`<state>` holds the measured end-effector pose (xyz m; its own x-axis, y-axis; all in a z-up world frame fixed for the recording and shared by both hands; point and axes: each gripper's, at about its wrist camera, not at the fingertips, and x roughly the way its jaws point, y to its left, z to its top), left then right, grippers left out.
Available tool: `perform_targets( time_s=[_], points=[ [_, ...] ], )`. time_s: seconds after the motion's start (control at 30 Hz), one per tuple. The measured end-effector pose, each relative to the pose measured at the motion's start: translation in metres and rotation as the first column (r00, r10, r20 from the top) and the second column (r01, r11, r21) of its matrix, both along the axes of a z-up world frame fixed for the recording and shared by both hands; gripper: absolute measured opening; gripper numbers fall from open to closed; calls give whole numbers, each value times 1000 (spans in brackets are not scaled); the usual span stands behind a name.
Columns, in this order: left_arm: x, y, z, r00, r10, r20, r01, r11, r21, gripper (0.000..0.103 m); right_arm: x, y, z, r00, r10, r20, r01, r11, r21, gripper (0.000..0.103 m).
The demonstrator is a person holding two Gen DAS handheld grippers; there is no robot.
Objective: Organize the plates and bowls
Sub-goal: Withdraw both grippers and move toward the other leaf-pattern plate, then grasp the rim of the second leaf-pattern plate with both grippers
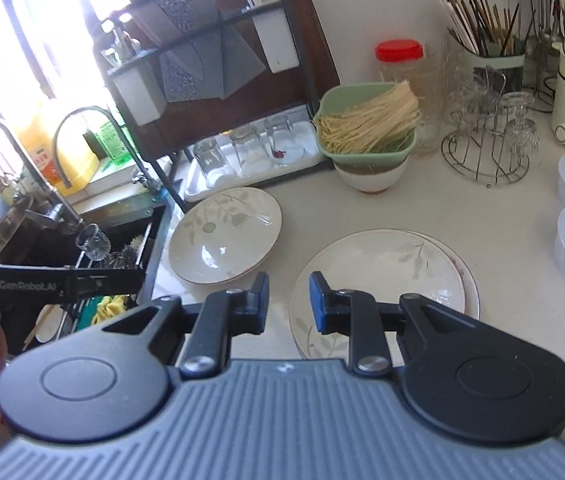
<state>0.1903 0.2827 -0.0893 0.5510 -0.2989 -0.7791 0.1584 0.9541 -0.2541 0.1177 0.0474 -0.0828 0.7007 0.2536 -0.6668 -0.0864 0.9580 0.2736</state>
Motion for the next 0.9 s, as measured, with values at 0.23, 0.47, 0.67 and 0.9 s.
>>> perform_targets(
  time_s=[0.23, 0.47, 0.67, 0.9],
  points=[
    [38, 23, -36, 996, 77, -51, -76, 997, 31, 52, 39, 14, -15, 1000, 11, -13, -13, 996, -86, 27],
    [75, 54, -60, 981, 183, -59, -178, 980, 86, 52, 95, 19, -42, 994, 47, -97, -50, 998, -31, 45],
    [105, 79, -88, 968, 246, -55, -244, 969, 33, 52, 144, 34, -67, 980, 131, -148, -133, 991, -1, 45],
    [126, 80, -110, 956, 288, -57, -288, 958, 17, 52, 192, 48, -95, 962, 189, -197, -186, 982, 34, 45]
  ],
)
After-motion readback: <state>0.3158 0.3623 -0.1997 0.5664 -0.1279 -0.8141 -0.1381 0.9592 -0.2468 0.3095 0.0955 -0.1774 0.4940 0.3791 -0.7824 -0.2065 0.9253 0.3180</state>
